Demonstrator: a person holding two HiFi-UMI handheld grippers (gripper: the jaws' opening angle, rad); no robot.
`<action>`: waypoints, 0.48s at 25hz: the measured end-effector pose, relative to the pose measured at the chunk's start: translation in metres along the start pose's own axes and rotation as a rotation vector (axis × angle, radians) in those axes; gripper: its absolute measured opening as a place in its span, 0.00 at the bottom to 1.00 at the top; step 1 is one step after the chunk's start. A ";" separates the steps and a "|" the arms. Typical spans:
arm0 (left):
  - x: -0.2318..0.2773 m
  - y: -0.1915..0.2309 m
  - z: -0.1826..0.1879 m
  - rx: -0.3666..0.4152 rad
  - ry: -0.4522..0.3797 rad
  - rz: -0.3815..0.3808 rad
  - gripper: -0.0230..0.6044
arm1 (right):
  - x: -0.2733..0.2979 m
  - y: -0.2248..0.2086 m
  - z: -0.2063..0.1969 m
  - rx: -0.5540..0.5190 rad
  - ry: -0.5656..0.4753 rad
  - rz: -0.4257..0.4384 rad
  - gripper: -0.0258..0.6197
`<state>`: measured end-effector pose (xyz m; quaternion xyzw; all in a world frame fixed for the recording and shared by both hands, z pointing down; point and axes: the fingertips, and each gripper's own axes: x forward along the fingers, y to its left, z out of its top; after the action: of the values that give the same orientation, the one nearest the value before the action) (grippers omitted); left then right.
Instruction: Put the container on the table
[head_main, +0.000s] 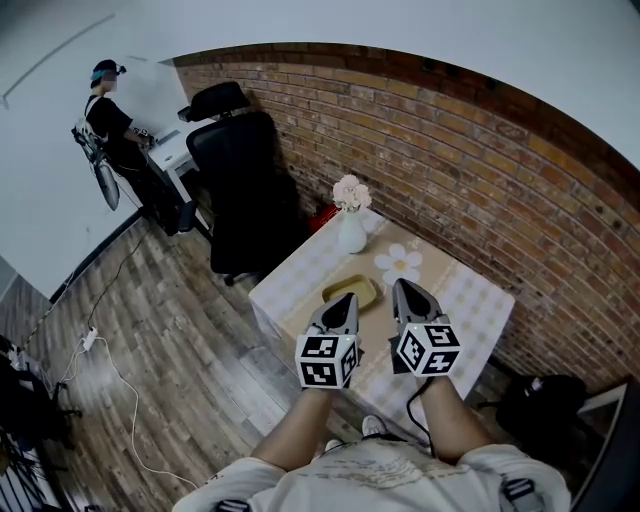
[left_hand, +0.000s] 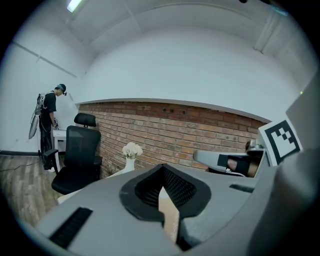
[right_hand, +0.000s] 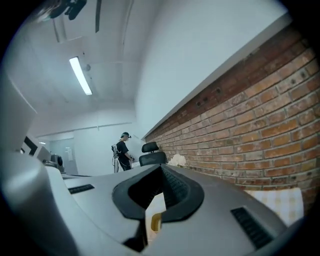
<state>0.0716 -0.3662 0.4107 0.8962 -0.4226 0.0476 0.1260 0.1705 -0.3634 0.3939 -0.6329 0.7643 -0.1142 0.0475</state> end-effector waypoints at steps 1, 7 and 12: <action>-0.002 0.000 0.001 0.006 -0.001 0.004 0.04 | -0.003 0.002 -0.001 -0.014 -0.006 0.003 0.04; -0.012 -0.001 0.003 0.025 0.000 0.024 0.04 | -0.012 0.012 -0.017 -0.010 0.020 0.053 0.04; -0.017 0.004 0.001 0.020 -0.001 0.045 0.04 | -0.014 0.019 -0.017 -0.035 0.024 0.073 0.04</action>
<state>0.0577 -0.3565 0.4068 0.8877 -0.4423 0.0542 0.1155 0.1511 -0.3447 0.4049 -0.6039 0.7893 -0.1067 0.0315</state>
